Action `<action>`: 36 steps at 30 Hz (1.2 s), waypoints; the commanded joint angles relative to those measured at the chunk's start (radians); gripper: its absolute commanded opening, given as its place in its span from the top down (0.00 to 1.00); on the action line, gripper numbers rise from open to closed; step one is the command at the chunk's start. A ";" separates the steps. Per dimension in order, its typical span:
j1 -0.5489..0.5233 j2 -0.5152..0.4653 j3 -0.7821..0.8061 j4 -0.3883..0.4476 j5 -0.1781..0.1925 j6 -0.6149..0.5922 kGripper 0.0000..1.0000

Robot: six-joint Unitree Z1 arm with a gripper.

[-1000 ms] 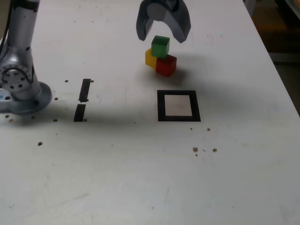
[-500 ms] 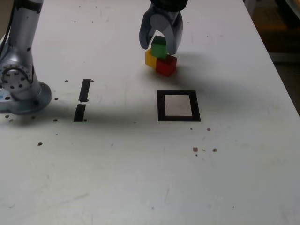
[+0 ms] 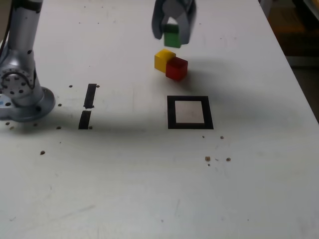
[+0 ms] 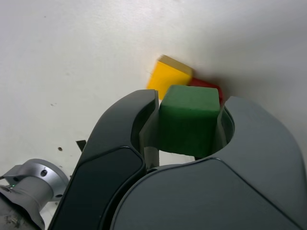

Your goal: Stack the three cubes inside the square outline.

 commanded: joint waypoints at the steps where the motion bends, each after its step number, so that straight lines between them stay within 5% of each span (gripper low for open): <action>1: -0.044 0.015 -0.087 0.056 -0.004 -0.017 0.77; 6: -0.162 0.096 -0.280 0.140 -0.044 -0.067 0.77; 13: -0.247 0.202 -0.357 0.118 -0.115 -0.128 0.77; 29: -0.254 0.377 -0.427 0.081 -0.082 -0.134 0.72; 31: -0.254 0.387 -0.428 0.081 -0.077 -0.134 0.67; 36: -0.254 0.391 -0.429 0.081 -0.073 -0.135 0.26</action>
